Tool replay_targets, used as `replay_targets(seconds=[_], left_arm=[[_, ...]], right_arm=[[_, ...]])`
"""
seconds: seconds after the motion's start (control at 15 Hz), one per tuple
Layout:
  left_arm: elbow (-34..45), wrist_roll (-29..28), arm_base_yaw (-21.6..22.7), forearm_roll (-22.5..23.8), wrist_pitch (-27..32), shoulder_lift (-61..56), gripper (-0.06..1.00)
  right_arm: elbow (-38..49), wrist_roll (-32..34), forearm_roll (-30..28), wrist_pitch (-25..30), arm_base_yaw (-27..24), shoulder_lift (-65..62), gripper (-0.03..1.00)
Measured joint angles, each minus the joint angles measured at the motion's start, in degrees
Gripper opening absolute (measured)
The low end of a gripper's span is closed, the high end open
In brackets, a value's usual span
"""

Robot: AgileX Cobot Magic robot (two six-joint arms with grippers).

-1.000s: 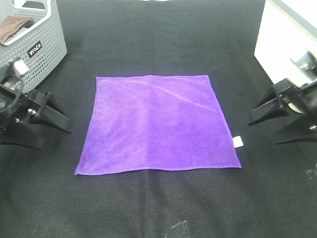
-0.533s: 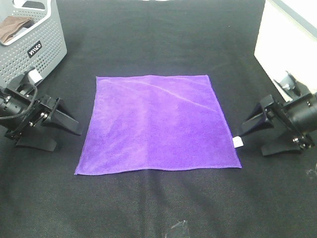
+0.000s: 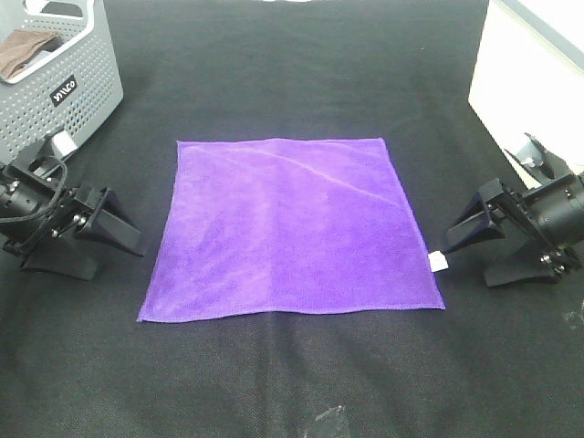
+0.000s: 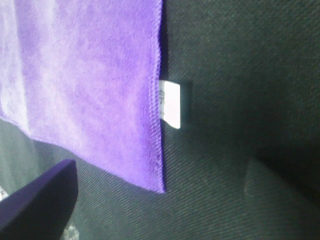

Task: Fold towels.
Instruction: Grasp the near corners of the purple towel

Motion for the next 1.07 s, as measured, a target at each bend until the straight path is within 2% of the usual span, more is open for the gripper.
replay_targets(seconds=[0.4, 0.67, 1.07], left_arm=[[-0.57, 0.0, 0.06, -1.49, 0.4, 2.92, 0.99], [-0.57, 0.0, 0.06, -2.06, 0.4, 3.04, 0.99], [-0.57, -0.52, -0.34, -2.06, 0.46, 3.04, 0.97]], right_arm=[[0.0, 0.0, 0.06, -0.4, 0.0, 0.0, 0.85], [-0.8, 0.0, 2.52, -0.46, 4.01, 2.52, 0.84], [-1.15, 0.17, 3.61, -0.46, 5.21, 3.15, 0.83]])
